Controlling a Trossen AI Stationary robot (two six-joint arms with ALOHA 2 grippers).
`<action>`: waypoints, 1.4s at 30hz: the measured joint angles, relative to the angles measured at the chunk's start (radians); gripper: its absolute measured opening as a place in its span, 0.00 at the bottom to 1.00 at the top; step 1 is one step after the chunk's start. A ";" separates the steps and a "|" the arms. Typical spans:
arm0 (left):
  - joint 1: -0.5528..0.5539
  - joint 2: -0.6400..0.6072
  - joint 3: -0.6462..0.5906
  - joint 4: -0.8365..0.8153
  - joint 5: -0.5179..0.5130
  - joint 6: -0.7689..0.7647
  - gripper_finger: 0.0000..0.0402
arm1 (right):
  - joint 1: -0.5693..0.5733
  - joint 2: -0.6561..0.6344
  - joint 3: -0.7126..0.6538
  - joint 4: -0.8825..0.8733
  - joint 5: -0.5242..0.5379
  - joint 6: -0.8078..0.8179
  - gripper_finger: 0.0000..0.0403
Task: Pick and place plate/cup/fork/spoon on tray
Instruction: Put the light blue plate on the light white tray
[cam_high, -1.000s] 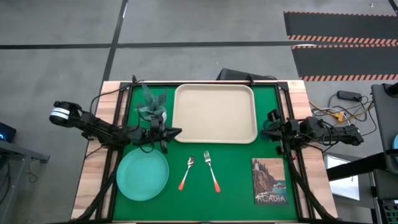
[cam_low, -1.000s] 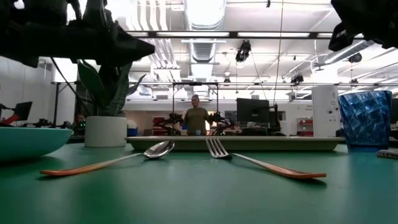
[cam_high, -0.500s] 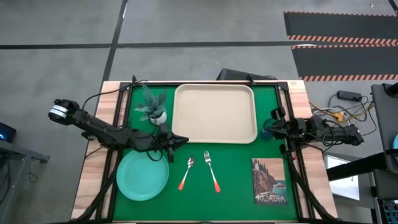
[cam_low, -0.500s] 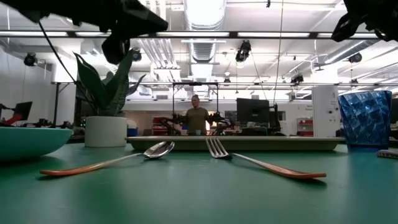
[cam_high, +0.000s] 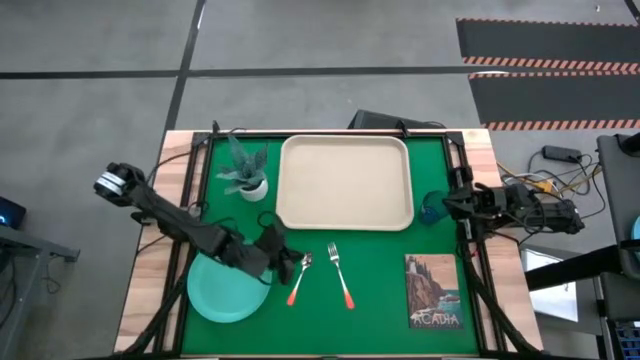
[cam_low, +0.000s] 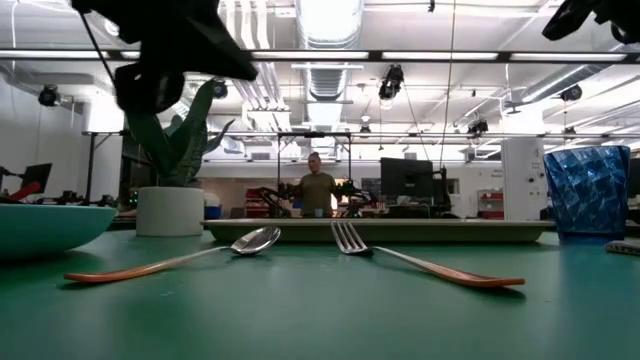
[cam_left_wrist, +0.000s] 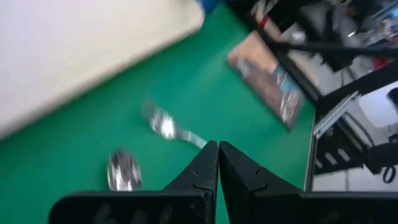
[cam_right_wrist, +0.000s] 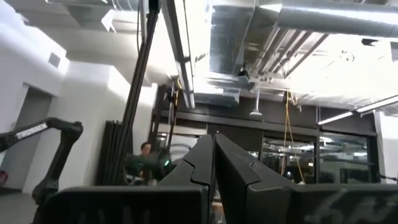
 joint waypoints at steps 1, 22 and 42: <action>-0.009 0.023 0.013 -0.018 0.020 -0.044 0.00 | 0.000 0.000 0.007 0.001 0.000 0.000 0.02; -0.095 0.372 0.468 -0.938 0.476 -0.629 0.00 | 0.000 0.002 0.050 0.000 0.000 -0.147 0.02; -0.088 0.376 0.466 -0.901 0.664 -0.542 0.01 | 0.000 0.006 0.054 0.000 0.061 -0.182 0.02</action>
